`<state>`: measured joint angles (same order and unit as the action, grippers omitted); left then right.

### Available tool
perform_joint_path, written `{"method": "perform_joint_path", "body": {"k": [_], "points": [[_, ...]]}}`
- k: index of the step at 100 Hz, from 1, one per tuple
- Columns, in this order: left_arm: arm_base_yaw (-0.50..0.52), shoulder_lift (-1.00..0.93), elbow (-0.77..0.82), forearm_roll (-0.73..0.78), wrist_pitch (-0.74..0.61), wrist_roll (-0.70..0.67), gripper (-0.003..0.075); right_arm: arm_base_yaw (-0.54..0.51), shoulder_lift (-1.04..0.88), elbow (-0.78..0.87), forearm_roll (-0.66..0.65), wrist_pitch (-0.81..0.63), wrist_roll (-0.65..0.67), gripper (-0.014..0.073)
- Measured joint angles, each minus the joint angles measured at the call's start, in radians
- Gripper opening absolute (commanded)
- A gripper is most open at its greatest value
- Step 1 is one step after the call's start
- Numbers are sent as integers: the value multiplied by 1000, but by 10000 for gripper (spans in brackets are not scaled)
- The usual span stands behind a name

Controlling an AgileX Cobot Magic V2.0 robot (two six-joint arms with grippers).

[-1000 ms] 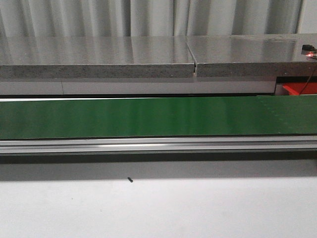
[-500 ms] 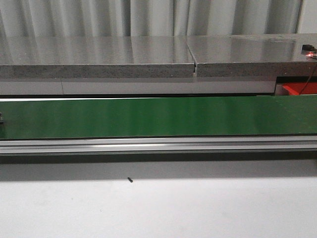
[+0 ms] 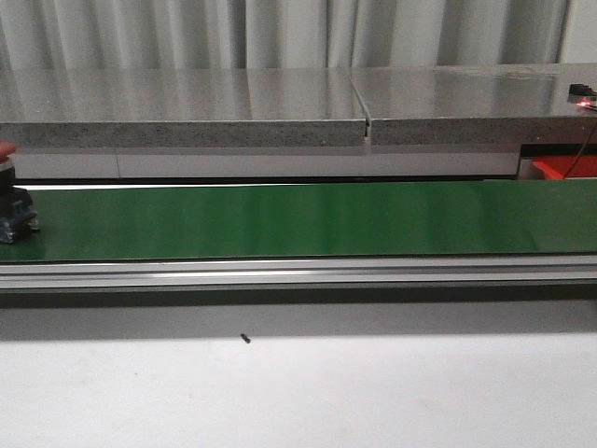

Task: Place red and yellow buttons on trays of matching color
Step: 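Grasp a second red button from the table with the left gripper, then lower the second red button onto the green belt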

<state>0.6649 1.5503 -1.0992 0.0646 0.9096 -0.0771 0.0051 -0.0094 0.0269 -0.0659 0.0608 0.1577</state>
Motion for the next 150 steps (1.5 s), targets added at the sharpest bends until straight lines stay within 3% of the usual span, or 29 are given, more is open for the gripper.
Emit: {"method": "perform_joint_path", "body": {"k": [61, 102, 123, 150], "points": [[41, 168, 0, -8, -106, 0, 526, 0, 0, 0, 0, 0, 0, -91], [41, 186, 0, -10, -171, 0, 206, 0, 0, 0, 0, 0, 0, -91], [41, 167, 0, -10, -171, 0, 188, 0, 0, 0, 0, 0, 0, -91], [41, -1, 0, -10, -113, 0, 188, 0, 0, 0, 0, 0, 0, -91]]}}
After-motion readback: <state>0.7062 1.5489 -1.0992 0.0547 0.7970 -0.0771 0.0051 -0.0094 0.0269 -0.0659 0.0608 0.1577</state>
